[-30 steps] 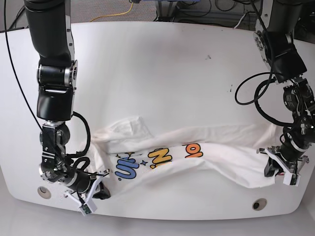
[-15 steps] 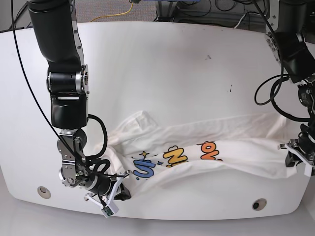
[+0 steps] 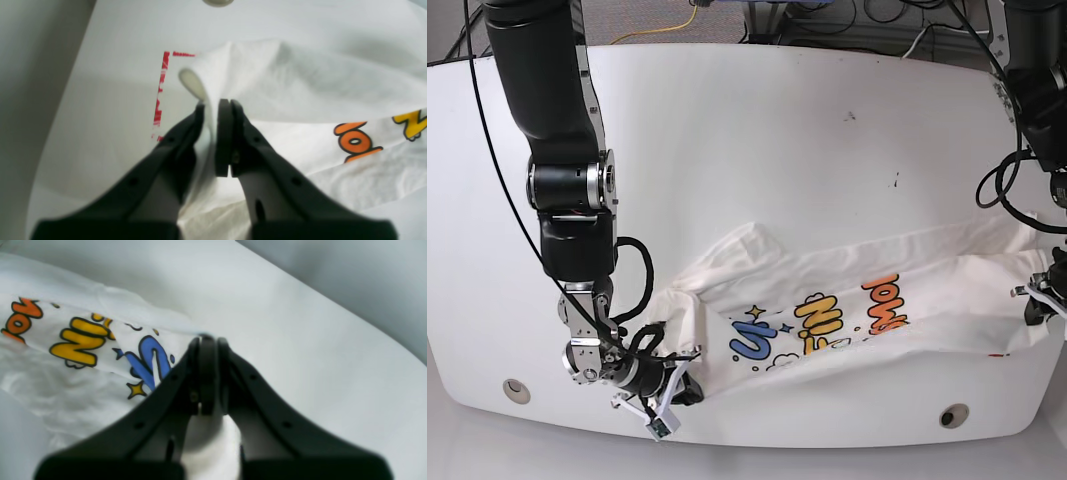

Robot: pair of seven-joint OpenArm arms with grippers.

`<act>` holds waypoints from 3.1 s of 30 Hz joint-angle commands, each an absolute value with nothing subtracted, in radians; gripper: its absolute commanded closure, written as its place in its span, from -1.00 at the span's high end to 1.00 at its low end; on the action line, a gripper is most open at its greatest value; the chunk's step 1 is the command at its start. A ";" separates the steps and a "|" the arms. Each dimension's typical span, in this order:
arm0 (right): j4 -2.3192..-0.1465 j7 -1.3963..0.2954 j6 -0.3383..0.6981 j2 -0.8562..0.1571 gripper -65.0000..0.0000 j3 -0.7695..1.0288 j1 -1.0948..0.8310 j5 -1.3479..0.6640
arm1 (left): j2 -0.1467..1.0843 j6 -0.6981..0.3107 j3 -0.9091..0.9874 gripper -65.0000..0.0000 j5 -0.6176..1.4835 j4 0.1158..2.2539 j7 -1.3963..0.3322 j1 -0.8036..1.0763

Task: Layout the t-shirt on the table in an organized manner, then fold the t-shirt properly
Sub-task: 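Drag the held hem corners apart with both grippers, stretching the shirt, then open both grippers and release the shirt's hem corners, then move both grippers to the shirt's hem corners and grasp them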

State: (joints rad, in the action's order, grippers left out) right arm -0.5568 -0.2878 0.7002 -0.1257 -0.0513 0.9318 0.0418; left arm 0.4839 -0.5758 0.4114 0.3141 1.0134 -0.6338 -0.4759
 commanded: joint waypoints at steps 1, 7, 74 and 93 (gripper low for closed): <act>-0.564 -0.222 0.698 -0.130 -1.00 -0.048 0.987 0.045 | 0.507 -0.576 0.389 -0.97 0.337 1.012 -0.584 -0.539; -0.562 -0.162 0.698 -0.130 -0.89 -0.050 1.009 0.125 | 0.509 -0.576 0.386 -0.97 0.338 1.007 -0.564 -0.576; -1.363 -0.786 0.610 0.045 1.00 0.406 0.364 -0.047 | 0.492 -0.582 0.713 0.53 0.346 1.682 -0.905 -0.240; -0.921 -0.590 0.605 0.019 1.00 0.407 0.522 -0.087 | 0.446 -0.582 0.714 0.53 0.346 1.684 -0.905 -0.239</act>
State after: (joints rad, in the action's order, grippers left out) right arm -0.9337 -0.6277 0.5980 0.0181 0.4103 0.4767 -0.0669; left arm 0.4240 -0.5842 0.7090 0.3363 1.6661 -0.9276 -0.2188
